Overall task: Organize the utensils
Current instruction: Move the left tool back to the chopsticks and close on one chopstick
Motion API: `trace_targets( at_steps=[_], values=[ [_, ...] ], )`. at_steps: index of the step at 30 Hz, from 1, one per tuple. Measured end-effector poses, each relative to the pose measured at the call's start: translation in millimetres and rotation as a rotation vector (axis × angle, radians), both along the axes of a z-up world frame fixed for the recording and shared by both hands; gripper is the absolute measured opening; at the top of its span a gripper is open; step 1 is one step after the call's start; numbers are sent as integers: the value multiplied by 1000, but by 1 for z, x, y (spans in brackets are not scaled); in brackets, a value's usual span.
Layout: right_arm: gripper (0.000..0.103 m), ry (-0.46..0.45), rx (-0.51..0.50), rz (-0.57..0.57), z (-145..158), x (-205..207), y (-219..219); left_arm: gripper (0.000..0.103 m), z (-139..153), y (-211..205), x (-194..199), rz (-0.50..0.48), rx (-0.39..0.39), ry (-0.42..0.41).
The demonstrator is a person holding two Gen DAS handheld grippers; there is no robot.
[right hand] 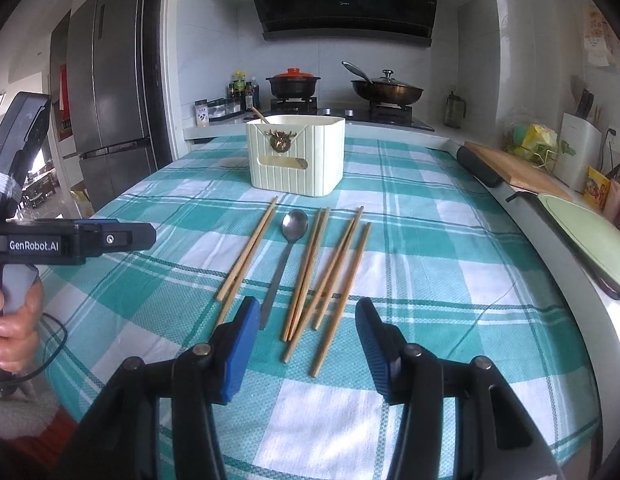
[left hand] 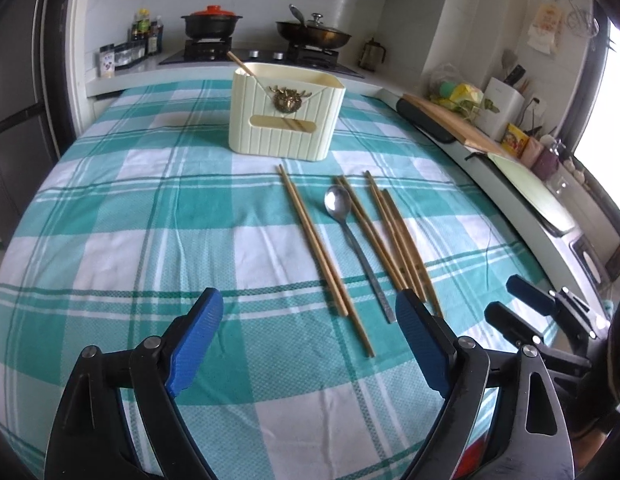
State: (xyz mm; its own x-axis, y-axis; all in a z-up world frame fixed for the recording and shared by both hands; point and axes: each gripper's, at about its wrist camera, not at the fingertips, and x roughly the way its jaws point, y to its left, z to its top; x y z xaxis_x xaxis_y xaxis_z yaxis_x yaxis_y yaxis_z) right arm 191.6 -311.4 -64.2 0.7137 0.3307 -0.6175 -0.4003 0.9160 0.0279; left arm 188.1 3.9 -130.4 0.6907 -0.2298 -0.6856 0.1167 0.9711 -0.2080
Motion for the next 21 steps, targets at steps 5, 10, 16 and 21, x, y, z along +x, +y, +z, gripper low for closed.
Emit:
trace_targets(
  at_steps=[5, 10, 16, 21],
  values=[
    [51, 4, 17, -21, -2, 2, -2, 90, -3, 2, -3, 23, 0, 1],
    [51, 14, 20, -34, -5, 3, -4, 90, -5, 6, -2, 49, -5, 3],
    [51, 17, 24, -45, -6, 3, -8, 91, -7, 5, -2, 66, 7, 2],
    [51, 13, 30, -58, -6, 3, -11, 92, -7, 6, -3, 74, 9, 0]
  ],
)
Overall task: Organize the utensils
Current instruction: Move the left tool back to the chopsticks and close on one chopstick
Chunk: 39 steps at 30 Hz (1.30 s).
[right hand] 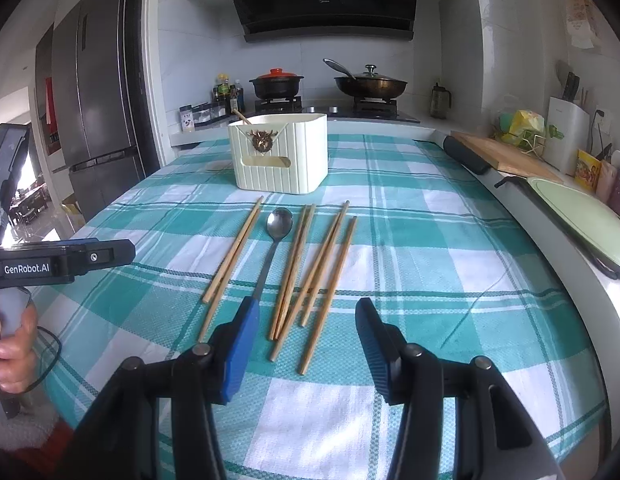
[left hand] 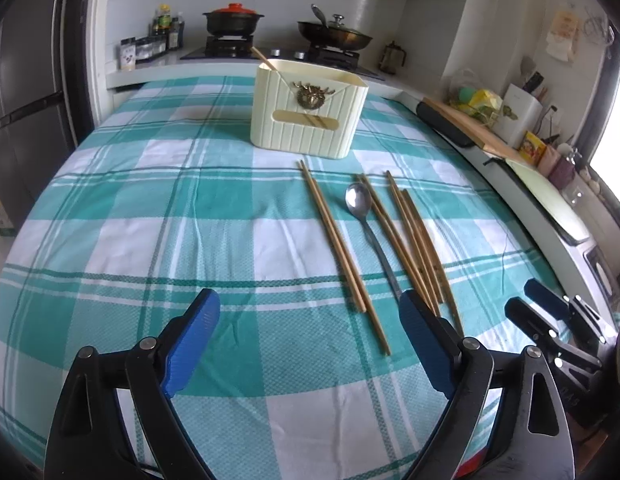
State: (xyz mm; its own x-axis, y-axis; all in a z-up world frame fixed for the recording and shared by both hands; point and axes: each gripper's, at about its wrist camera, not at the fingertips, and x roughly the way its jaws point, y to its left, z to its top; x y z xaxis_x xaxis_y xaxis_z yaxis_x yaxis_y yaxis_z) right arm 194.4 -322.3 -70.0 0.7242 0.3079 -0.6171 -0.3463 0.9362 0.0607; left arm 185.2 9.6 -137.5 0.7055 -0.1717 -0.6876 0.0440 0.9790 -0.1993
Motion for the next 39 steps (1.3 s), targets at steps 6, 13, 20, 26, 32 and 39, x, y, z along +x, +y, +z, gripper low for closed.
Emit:
trace_targets(
  at_steps=[6, 13, 20, 26, 32, 39],
  values=[
    [51, -2, -5, -9, -1, -1, 0, 93, -2, 2, 0, 15, 3, 0],
    [51, -7, 4, -27, -1, -1, -6, 93, -12, 4, 10, -4, -57, 69],
    [51, 17, 10, -35, -5, 4, -8, 93, -16, 7, 25, -13, -79, 104],
    [51, 13, 1, -32, -5, 1, -5, 93, -25, 3, 62, -25, -38, 129],
    [51, 16, 5, -45, -6, 2, -8, 93, -41, -16, 96, -31, 67, 128],
    [51, 26, 14, -57, -9, 5, -15, 93, -63, -28, 115, 0, 175, 158]
  ],
)
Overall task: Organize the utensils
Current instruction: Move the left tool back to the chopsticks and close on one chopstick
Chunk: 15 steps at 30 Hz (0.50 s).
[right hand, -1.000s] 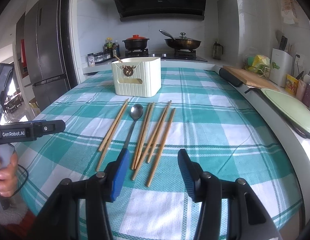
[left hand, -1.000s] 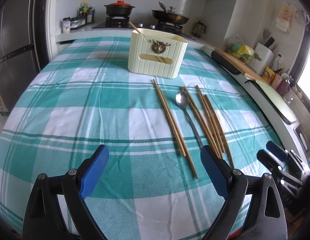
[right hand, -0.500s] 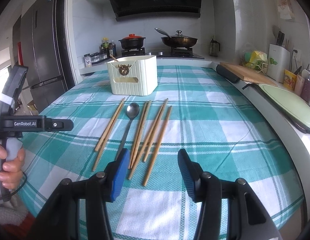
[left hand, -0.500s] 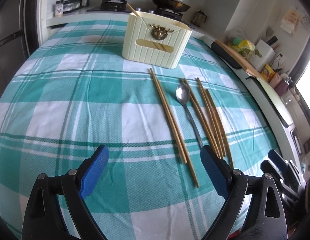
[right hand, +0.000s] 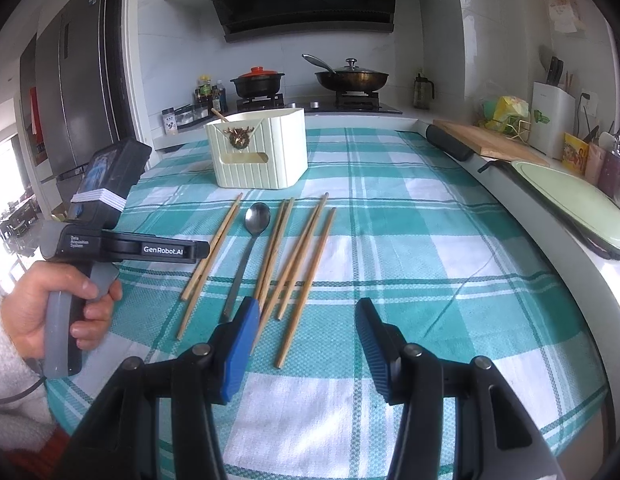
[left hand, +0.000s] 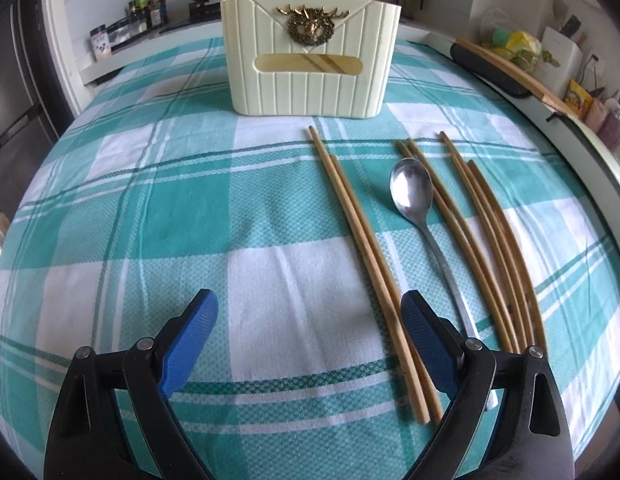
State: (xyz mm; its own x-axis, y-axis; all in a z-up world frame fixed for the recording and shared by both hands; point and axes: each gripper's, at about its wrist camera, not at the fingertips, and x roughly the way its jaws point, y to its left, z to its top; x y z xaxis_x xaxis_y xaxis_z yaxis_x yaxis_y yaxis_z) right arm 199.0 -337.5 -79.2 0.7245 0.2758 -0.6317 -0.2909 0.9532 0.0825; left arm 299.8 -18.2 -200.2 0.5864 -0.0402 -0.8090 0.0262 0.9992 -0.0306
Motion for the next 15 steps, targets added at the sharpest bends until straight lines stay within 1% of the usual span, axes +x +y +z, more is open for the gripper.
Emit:
trace_targets(
  at_steps=[4, 6, 10, 12, 15],
  values=[
    [51, 9, 9, -8, -3, 3, -4, 95, -3, 7, 0, 17, -32, 7],
    [51, 15, 13, -10, -5, 4, -5, 95, -3, 8, 2, 19, -34, 6],
    [51, 20, 18, -8, -7, 5, -5, 95, -5, 4, 5, 13, -14, 11],
    [51, 19, 18, -6, -7, 5, -4, 93, -8, 3, 9, 34, 14, 15],
    [51, 15, 15, -9, -6, 3, -4, 91, -9, 3, 12, 45, 20, 8]
  ],
)
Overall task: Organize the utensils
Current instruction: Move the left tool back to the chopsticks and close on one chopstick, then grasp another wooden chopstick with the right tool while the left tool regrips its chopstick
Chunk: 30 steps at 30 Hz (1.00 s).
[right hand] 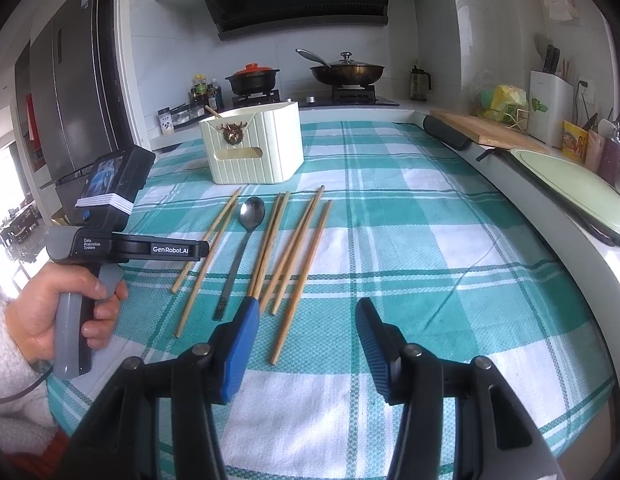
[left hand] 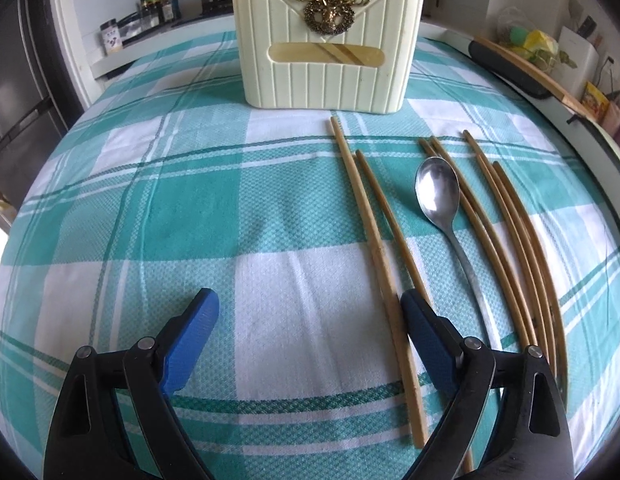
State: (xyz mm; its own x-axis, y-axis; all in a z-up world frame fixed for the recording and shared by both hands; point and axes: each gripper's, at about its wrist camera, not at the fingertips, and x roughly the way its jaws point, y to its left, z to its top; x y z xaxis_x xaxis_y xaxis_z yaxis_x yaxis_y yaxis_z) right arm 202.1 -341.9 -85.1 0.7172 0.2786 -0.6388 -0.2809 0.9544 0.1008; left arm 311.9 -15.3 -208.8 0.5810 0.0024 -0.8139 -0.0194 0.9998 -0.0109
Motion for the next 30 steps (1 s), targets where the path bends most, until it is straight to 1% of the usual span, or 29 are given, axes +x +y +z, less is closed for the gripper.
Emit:
trace_targets(
  at_steps=[2, 4, 5, 7, 8, 9, 10, 13, 16, 21, 22, 23, 26, 27, 28, 29, 30],
  values=[
    [51, -2, -2, -5, 0, 0, -1, 85, 1, 1, 0, 1, -6, -4],
    [51, 3, -3, -9, 0, 0, -1, 71, 3, 1, -1, -11, -10, -13],
    [51, 7, -2, -12, -1, 1, -2, 66, 4, 1, -2, -20, -12, -16],
    [51, 17, -5, -13, -3, 4, -2, 44, 6, -2, -4, -39, -15, -23],
    [51, 25, -7, -13, -4, 6, -1, 38, 6, -2, -6, -44, -12, -28],
    [51, 33, -8, -12, -5, 8, -1, 24, 7, -4, -7, -43, -7, -31],
    [51, 43, -3, -10, -6, 11, 0, 20, 7, -3, -9, -39, 1, -34],
    [51, 87, 32, -19, -12, 20, -3, 13, 6, 4, -17, -10, -10, -38],
    [51, 127, 56, -28, -19, 26, -5, 10, 6, 16, -30, 23, -27, -42],
    [50, 167, 61, -18, -24, 34, -4, 10, 6, 45, -62, 61, -53, -25],
    [48, 173, 66, -13, -23, 38, -4, 10, 6, 50, -68, 65, -60, -20],
    [43, 177, 66, -7, -23, 42, -3, 10, 7, 55, -73, 66, -68, -13],
    [37, 198, 42, 14, -25, 59, 5, 10, 8, 63, -82, 64, -97, 4],
    [36, 210, 37, 17, -27, 64, 7, 14, 8, 64, -83, 61, -105, 6],
    [33, 224, 38, 23, -29, 69, 10, 21, 8, 64, -84, 58, -110, 7],
    [32, 234, 42, 29, -30, 73, 12, 25, 8, 64, -84, 58, -114, 6],
    [32, 238, 39, 35, -32, 75, 15, 31, 9, 64, -84, 57, -118, 3]
  ],
)
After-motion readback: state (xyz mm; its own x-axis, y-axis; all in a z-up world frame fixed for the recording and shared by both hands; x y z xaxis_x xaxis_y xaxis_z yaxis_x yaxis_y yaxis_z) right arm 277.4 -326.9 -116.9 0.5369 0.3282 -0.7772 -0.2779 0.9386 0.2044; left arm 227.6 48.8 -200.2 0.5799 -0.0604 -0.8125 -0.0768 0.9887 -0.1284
